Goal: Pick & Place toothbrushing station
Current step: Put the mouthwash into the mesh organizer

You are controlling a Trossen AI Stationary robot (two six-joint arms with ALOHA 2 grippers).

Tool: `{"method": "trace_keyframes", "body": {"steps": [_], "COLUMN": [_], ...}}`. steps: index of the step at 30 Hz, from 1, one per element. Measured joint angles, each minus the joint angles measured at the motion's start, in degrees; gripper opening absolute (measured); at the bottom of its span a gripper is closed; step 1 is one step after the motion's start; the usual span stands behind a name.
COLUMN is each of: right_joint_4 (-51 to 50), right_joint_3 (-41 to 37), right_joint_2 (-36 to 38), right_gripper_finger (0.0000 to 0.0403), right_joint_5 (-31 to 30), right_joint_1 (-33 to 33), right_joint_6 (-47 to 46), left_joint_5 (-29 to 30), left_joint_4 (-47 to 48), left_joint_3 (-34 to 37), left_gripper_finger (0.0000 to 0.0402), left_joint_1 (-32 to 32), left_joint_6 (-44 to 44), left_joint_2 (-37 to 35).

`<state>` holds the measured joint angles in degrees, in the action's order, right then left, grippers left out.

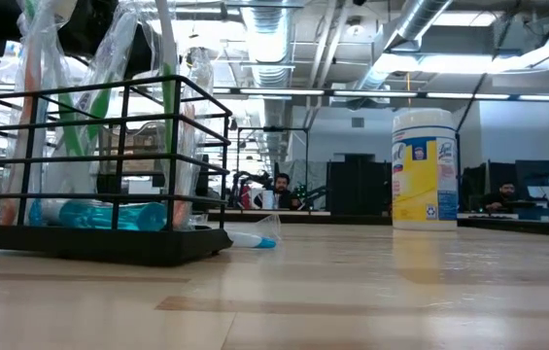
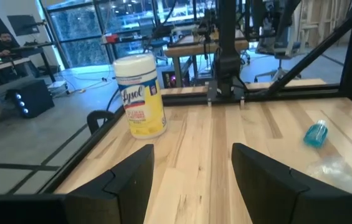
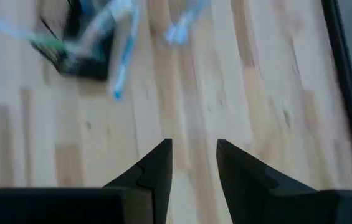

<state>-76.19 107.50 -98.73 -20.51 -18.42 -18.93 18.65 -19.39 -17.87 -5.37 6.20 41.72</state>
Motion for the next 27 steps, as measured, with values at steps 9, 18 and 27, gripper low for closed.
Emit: {"method": "trace_keyframes", "body": {"steps": [9, 18, 27], "right_joint_4": [21.38, 19.61, 18.57], "right_joint_3": [-32.35, -41.04, -44.49], "right_joint_2": [16.88, 17.7, 11.52], "right_gripper_finger": [0.0115, 0.0115, 0.0115], "right_joint_5": [6.33, 13.62, 22.13], "right_joint_1": [-0.71, -3.82, -7.49], "right_joint_6": [-7.78, -22.65, -33.22], "left_joint_5": [-0.01, -0.02, -0.03], "left_joint_4": [0.11, 0.12, 0.39], "left_joint_3": [0.0, 0.0, 0.0], "left_gripper_finger": [0.0209, 0.0209, 0.0209], "left_joint_1": [-0.01, 0.0, -0.02], "left_joint_6": [0.0, 0.0, -0.03], "left_joint_2": [-0.45, -0.44, -0.44]}}
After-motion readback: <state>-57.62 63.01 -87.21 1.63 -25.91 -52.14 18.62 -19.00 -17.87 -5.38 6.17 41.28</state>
